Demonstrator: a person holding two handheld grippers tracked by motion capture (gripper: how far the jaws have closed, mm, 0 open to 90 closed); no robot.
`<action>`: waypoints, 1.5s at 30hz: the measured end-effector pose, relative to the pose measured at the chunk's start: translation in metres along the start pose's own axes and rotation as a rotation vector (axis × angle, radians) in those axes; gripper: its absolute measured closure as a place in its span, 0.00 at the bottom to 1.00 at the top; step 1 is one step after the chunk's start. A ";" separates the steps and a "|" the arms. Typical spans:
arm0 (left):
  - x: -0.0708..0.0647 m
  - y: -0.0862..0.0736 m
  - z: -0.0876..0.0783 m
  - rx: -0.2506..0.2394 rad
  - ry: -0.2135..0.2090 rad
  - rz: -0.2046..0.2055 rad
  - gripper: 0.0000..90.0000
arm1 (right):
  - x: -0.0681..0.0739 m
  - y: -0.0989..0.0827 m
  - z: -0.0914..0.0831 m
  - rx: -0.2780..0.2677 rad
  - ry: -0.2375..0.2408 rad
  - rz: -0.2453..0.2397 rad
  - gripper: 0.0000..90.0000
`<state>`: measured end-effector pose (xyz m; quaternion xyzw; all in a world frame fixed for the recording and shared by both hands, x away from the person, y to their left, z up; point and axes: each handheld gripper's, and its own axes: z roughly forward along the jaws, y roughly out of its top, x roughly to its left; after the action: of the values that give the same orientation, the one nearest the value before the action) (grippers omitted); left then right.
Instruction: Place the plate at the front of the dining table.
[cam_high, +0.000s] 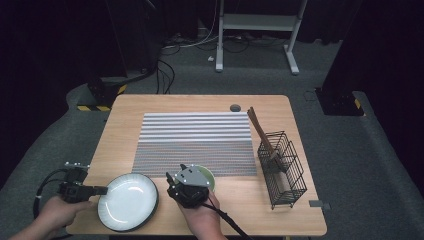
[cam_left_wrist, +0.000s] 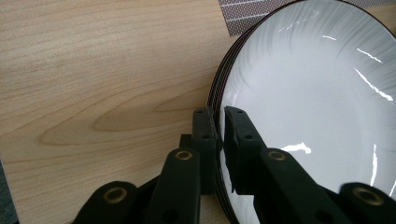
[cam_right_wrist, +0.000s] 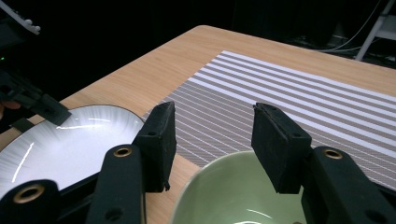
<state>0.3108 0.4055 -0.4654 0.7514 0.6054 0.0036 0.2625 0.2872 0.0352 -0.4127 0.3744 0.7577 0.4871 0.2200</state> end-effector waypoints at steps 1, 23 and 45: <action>0.000 0.000 0.000 0.001 0.004 0.003 0.92 | 0.000 0.000 0.000 0.000 0.000 0.000 0.55; 0.003 -0.004 -0.006 -0.015 -0.024 -0.004 0.91 | 0.035 -0.003 0.021 0.063 0.077 0.023 0.60; -0.002 -0.014 -0.008 -0.016 -0.018 0.021 0.67 | 0.063 -0.004 0.033 0.169 0.126 0.019 0.60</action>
<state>0.2952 0.4088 -0.4634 0.7554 0.5951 0.0044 0.2741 0.2693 0.1027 -0.4289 0.3672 0.8050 0.4461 0.1347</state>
